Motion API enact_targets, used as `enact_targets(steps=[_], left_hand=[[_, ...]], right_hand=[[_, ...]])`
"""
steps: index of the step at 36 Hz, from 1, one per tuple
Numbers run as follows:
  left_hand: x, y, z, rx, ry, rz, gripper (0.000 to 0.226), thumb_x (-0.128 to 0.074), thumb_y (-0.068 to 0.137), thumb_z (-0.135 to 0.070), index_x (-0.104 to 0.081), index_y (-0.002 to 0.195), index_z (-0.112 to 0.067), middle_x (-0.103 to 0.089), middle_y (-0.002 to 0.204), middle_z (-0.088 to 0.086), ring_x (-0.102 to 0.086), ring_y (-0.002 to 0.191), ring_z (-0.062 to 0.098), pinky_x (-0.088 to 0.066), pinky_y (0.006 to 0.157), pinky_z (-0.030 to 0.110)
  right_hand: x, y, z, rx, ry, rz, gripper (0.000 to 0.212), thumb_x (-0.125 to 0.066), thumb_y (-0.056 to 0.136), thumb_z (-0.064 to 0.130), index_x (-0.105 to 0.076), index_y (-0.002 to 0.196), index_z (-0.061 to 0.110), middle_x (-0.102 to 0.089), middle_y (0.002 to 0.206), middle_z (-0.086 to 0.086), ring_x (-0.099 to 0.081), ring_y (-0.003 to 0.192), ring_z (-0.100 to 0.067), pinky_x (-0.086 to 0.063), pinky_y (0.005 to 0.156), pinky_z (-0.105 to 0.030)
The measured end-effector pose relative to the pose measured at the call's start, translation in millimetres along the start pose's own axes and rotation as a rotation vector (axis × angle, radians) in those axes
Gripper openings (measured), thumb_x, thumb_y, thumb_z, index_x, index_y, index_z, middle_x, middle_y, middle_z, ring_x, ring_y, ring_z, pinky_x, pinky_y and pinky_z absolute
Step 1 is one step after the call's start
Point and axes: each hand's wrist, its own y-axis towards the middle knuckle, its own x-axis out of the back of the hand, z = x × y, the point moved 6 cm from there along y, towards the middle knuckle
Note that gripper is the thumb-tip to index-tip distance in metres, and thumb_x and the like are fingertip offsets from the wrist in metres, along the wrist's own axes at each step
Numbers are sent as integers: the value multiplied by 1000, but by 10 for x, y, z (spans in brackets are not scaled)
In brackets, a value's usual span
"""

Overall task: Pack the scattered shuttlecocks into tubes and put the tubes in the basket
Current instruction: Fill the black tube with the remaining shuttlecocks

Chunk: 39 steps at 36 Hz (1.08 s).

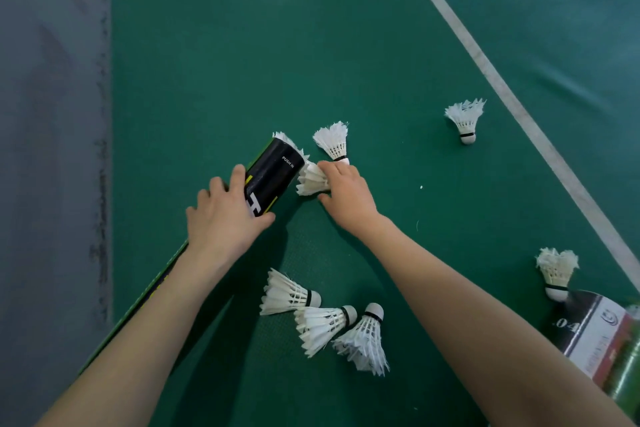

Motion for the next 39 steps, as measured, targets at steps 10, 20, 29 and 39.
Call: enact_targets(steps=[10,20,29,39], left_hand=[[-125,-73,-178,-94,46,55,88,-66,76,-60,-18,143,-27,-45,124,11,-48,111,33,-44,90,45],[-213,-219,-629,-310,116,50,85,-69,75,-55,-21,142,-36,-44,119,5,-46,110,27,-39,92,42],[-180,-342,-944,-420,38,-27,81,-68,75,-56,-22,140,-38,-44,116,1,-47,106,24,-38,90,40],[-184,-379,-969,-447,12,-53,81,-67,75,-54,-25,141,-38,-45,116,0,-46,105,23,-37,89,40]], right_hand=[[194,-413,-499,-147,-112,72,79,-59,90,26,-8,150,34,-43,114,-8,-52,93,-26,-44,70,-34],[861,-682,-1184,-513,789,-363,47,-77,77,34,-45,105,15,-59,95,1,-58,83,-16,-49,72,-30],[808,-702,-931,-232,1108,-272,61,-74,81,25,-47,132,45,-61,126,2,-59,114,-12,-46,103,-38],[775,-762,-873,-303,994,-202,43,-22,101,51,-54,124,35,-55,133,4,-48,125,-9,-29,115,-39]])
